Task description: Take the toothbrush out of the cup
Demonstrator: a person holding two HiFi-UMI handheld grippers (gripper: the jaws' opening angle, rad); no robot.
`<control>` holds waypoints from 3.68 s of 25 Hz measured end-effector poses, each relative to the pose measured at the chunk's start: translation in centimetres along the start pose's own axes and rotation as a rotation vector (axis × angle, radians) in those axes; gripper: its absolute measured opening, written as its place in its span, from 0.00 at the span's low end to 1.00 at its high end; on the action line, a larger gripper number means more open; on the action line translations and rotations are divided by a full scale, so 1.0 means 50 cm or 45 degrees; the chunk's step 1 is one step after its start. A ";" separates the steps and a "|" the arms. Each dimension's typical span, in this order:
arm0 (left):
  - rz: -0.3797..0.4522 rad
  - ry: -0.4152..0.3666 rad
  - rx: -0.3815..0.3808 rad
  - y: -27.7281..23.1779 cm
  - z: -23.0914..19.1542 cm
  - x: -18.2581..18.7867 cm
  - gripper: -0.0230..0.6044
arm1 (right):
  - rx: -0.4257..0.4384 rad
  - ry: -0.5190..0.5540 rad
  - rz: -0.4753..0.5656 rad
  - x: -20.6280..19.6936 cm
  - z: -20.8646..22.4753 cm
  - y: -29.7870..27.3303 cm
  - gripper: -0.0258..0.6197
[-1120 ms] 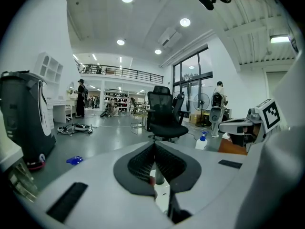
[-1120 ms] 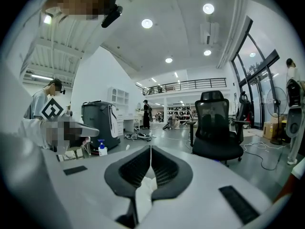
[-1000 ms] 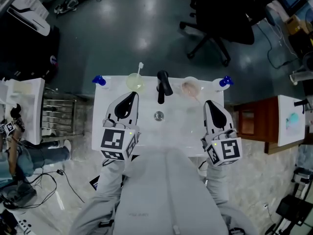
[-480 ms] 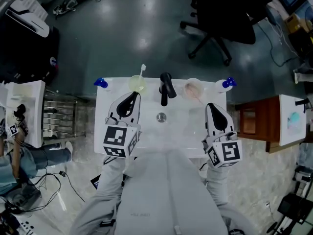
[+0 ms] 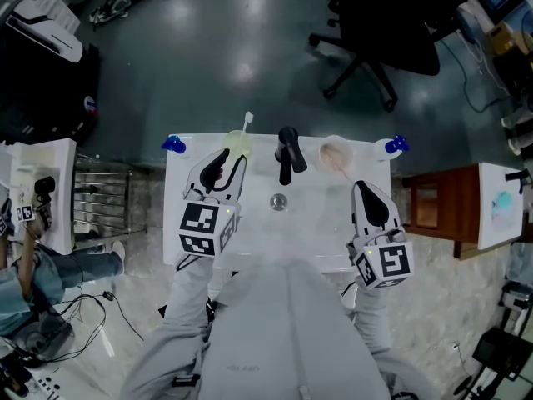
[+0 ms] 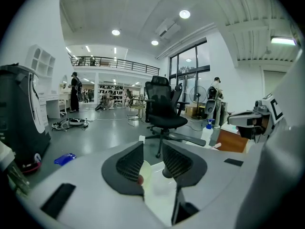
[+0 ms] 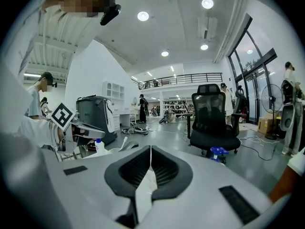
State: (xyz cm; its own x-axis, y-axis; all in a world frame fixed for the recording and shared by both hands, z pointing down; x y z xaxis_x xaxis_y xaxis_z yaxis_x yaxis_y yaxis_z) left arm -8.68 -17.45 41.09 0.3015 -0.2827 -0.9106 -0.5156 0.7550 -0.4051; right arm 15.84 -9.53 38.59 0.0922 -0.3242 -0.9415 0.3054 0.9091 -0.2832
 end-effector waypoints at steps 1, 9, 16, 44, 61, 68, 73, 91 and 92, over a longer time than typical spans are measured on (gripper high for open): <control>-0.007 -0.002 -0.005 -0.007 -0.004 -0.005 0.25 | 0.002 0.001 -0.005 -0.002 -0.001 -0.002 0.08; -0.066 -0.039 -0.033 -0.078 -0.029 -0.036 0.33 | 0.007 -0.012 -0.054 -0.030 -0.003 -0.014 0.08; -0.125 -0.099 -0.037 -0.138 -0.049 -0.051 0.40 | -0.023 -0.035 -0.090 -0.048 0.006 -0.021 0.08; -0.264 -0.283 -0.049 -0.240 -0.068 -0.082 0.31 | -0.110 -0.076 -0.109 -0.067 0.046 -0.019 0.08; -0.233 -0.278 -0.033 -0.222 -0.076 -0.067 0.10 | -0.109 -0.070 -0.094 -0.062 0.035 -0.010 0.08; -0.182 -0.275 -0.019 -0.194 -0.075 -0.035 0.09 | -0.106 -0.068 -0.067 -0.052 0.026 -0.001 0.08; -0.129 -0.278 -0.006 -0.164 -0.074 0.000 0.09 | -0.085 -0.046 -0.026 -0.033 0.014 0.006 0.08; 0.146 -0.271 0.105 0.036 -0.045 0.153 0.09 | -0.001 0.005 0.075 0.015 -0.026 0.037 0.08; 0.166 -0.263 0.106 0.051 -0.042 0.160 0.09 | 0.007 0.008 0.079 0.016 -0.031 0.037 0.08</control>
State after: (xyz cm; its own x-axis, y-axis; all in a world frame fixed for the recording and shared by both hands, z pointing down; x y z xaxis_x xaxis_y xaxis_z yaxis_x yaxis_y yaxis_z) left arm -9.26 -19.06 32.59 0.3988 -0.0590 -0.9151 -0.4956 0.8258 -0.2692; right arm 15.01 -7.72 37.03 0.1054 -0.2659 -0.9582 0.3044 0.9260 -0.2234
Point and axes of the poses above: the fingertips, and each gripper's own axes: y backward along the fingers, z to its right, x out of its top, the point moved 2 cm from there along y, backward along the fingers, and after that the axes turned 10 degrees about -y, right-handed, at the moved point
